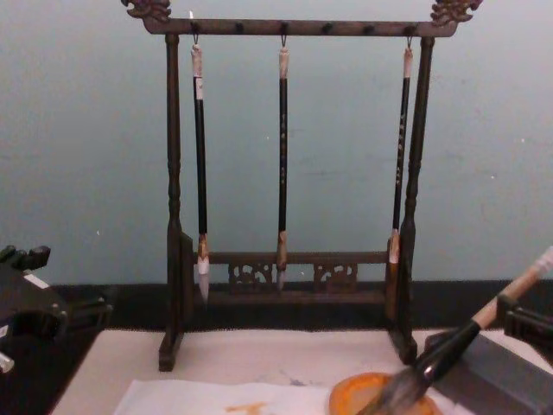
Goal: Pick up the brush from the inkstone, write on the paper, then place the brush back to its original position.
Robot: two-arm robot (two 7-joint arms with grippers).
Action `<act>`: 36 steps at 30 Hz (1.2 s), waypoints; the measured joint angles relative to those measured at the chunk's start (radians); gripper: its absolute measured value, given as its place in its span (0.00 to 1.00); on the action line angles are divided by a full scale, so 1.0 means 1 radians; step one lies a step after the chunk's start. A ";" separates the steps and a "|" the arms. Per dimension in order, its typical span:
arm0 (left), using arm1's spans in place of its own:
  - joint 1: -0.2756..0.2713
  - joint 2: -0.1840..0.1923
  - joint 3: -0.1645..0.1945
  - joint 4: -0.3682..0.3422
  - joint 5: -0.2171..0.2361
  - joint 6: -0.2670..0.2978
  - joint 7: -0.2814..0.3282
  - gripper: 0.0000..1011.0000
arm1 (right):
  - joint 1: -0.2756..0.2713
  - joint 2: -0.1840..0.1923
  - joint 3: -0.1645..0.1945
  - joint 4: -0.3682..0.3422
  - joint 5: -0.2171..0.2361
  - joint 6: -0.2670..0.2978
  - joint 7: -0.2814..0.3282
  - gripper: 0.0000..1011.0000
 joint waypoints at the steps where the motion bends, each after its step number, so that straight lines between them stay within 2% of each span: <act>1: 0.000 0.000 0.000 0.000 0.000 0.000 0.000 1.00 | 0.000 0.000 0.000 0.000 0.000 0.000 0.000 0.99; 36: 0.000 0.000 0.000 0.000 0.000 0.000 0.000 1.00 | 0.000 0.000 0.000 -0.001 0.000 0.001 0.000 0.99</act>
